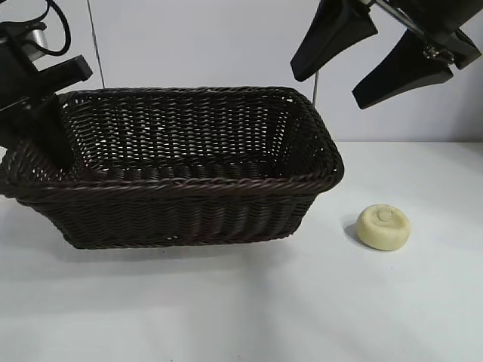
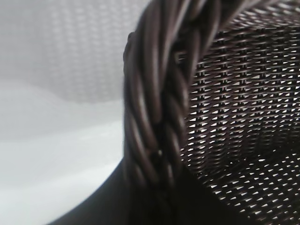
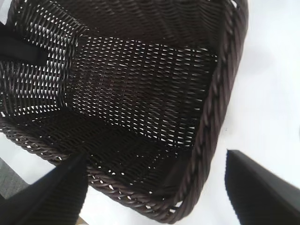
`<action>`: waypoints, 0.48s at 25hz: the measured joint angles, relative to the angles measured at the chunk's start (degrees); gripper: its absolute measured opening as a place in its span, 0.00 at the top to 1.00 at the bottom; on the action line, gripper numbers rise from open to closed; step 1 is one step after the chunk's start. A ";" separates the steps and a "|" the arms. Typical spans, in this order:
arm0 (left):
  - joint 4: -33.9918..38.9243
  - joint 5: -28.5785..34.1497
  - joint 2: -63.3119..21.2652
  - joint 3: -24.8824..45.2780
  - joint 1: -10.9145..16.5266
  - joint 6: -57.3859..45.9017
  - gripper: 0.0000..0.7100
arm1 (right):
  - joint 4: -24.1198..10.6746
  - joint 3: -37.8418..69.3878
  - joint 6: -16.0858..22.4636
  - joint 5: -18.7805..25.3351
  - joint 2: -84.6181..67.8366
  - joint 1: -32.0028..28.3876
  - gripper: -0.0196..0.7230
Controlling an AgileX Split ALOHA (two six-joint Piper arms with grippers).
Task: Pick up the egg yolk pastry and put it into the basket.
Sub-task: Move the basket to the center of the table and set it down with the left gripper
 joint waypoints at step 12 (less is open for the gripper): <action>-0.42 -1.10 3.05 0.00 -1.38 3.04 0.86 | 0.00 0.00 0.00 0.00 0.00 0.00 0.19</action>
